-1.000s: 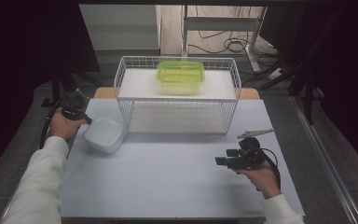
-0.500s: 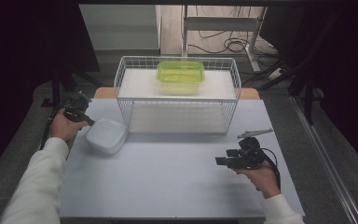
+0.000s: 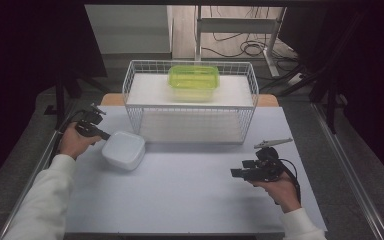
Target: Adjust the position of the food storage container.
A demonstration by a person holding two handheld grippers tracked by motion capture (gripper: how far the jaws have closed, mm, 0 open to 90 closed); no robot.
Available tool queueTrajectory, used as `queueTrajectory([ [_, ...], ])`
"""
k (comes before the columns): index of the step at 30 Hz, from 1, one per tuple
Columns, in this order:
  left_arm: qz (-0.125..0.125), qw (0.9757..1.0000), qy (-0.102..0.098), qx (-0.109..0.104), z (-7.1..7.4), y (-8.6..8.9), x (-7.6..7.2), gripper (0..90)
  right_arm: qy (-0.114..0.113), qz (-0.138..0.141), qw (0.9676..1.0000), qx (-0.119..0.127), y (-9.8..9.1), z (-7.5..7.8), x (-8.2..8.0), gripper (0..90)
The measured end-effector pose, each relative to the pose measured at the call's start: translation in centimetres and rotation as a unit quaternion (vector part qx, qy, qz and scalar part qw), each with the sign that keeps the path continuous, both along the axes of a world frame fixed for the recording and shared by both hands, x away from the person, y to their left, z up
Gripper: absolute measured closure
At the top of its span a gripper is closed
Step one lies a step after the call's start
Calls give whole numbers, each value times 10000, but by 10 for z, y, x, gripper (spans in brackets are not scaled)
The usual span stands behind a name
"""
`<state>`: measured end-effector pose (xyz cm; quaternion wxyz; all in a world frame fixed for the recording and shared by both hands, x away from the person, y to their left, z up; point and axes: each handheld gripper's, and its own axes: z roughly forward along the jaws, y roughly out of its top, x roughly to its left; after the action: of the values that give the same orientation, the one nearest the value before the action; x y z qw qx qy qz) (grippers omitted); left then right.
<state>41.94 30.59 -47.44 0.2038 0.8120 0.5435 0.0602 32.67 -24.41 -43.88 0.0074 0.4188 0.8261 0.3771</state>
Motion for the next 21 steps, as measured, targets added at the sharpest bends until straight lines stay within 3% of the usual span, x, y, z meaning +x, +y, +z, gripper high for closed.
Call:
queueTrajectory([
  [14, -460, 9984, -15, -319, 2, -45, -27, 900, -39, 53, 10000, 21, 4, 3, -3, 329],
  [21, -635, 9974, -23, -335, 4, -67, -45, 900, -47, 72, 10000, 23, 6, 4, -4, 329],
])
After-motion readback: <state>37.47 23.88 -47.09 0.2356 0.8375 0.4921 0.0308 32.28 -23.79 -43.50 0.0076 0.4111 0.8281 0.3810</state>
